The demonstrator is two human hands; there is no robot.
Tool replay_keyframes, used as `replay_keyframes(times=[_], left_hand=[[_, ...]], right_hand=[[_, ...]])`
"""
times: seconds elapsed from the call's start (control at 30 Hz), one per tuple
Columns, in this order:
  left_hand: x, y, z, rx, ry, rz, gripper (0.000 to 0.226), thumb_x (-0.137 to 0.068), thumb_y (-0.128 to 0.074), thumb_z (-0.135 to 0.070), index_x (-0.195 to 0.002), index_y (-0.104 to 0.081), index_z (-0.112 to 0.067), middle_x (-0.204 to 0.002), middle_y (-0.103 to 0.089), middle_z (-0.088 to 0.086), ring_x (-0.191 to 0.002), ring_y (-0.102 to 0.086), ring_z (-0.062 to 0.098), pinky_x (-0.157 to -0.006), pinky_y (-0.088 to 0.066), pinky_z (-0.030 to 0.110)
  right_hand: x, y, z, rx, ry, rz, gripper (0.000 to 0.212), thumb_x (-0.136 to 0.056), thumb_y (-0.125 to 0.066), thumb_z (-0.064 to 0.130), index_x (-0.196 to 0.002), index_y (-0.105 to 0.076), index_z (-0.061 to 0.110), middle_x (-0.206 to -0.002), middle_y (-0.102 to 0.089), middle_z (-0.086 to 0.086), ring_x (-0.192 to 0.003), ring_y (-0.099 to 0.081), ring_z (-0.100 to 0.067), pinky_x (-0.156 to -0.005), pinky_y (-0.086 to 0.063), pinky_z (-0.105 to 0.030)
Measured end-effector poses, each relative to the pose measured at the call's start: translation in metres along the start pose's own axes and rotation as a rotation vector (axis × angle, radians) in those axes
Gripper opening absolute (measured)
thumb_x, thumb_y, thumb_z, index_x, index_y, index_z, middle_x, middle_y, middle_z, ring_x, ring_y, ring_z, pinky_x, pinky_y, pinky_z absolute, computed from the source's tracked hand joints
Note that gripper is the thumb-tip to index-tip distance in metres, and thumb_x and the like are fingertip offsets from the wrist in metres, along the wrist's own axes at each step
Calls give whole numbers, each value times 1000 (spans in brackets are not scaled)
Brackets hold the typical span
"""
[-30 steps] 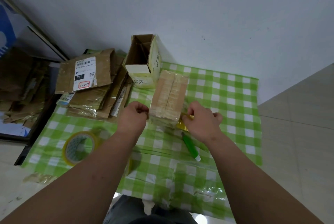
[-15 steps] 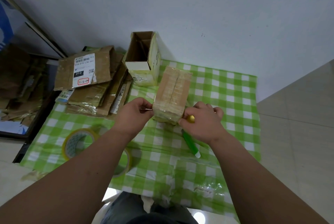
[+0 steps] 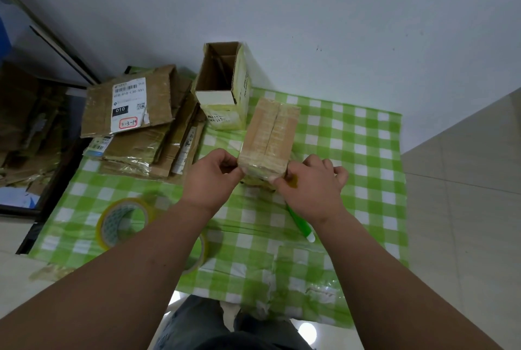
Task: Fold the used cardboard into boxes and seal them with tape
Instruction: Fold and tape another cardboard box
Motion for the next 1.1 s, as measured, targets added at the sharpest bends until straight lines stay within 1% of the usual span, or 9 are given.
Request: replay_keyframes(times=[0.13, 0.2, 0.33, 0.4, 0.5, 0.6, 0.7, 0.87, 1.1], left_hand=[[1, -2, 5, 120, 5, 81, 12, -84, -76, -31, -83, -65, -27, -83, -70, -13, -80, -65, -1, -71, -49, 20], [-1, -2, 7, 153, 17, 122, 8, -88, -71, -26, -84, -65, -28, -84, -71, -12, -81, -65, -1, -73, -49, 22], [-4, -3, 10, 278, 48, 176, 16, -96, -56, -29, -87, -68, -25, -93, -72, -9, -96, -67, 10, -88, -53, 38], [-3, -5, 4, 203, 4, 196, 21, -91, -65, -43, -89, -68, -23, -88, -71, -10, -88, -66, 6, -81, -52, 27], [-5, -6, -2, 62, -44, 154, 25, -77, -80, -40, -86, -66, -22, -85, -70, -10, -82, -66, 6, -71, -50, 23], [-8, -3, -7, -59, -85, 98, 25, -77, -81, -39, -79, -61, -25, -76, -66, -13, -76, -64, 7, -61, -44, 20], [-9, 0, -14, -154, -159, 104, 28, -81, -78, -39, -90, -55, -27, -77, -61, -18, -77, -63, 8, -63, -45, 24], [-11, -1, -27, -297, -305, 190, 42, -87, -73, -34, -117, -48, -18, -88, -59, -11, -80, -61, 16, -68, -45, 29], [-11, -3, -35, -417, -460, 197, 39, -91, -67, -33, -122, -55, -13, -99, -72, 8, -88, -67, 31, -74, -53, 43]], right_hand=[[0, 2, 0, -76, 20, 73, 26, -82, -52, 63, -80, -57, 37, -101, -47, 7, -110, -40, -19, -97, -14, -38], [0, 2, 0, -119, 28, 110, 25, -74, -44, 60, -78, -55, 38, -100, -45, 8, -109, -40, -17, -92, -12, -34], [2, 1, -5, -134, -11, 91, 58, -66, -22, 76, -84, -64, 39, -100, -46, 7, -107, -39, -16, -92, -13, -35], [3, 0, -7, -95, -33, 71, 68, -69, -26, 86, -89, -68, 37, -101, -48, 6, -108, -40, -17, -97, -16, -38], [4, 1, -7, -66, -60, 63, 55, -77, -41, 81, -89, -68, 36, -104, -49, 6, -112, -41, -20, -103, -19, -43], [4, -1, -7, -64, -62, 46, 53, -77, -43, 81, -90, -69, 36, -105, -50, 6, -113, -42, -20, -102, -19, -43], [2, 1, -3, -15, -38, -10, 56, -79, -42, 80, -93, -72, 35, -101, -51, 6, -110, -44, -20, -98, -17, -40], [1, 3, 6, 28, 36, -65, 59, -81, -38, 77, -90, -72, 30, -97, -50, 4, -106, -46, -23, -96, -17, -41], [0, 5, 8, 54, 51, -60, 64, -80, -31, 78, -91, -72, 30, -96, -52, 3, -103, -47, -23, -96, -19, -41]])
Point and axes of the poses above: each hand's wrist, its own x-axis away from the middle knuckle, its own y-axis out of the back of the hand, z = x × y, the point moved 8 cm from there along -x, towards the middle knuckle
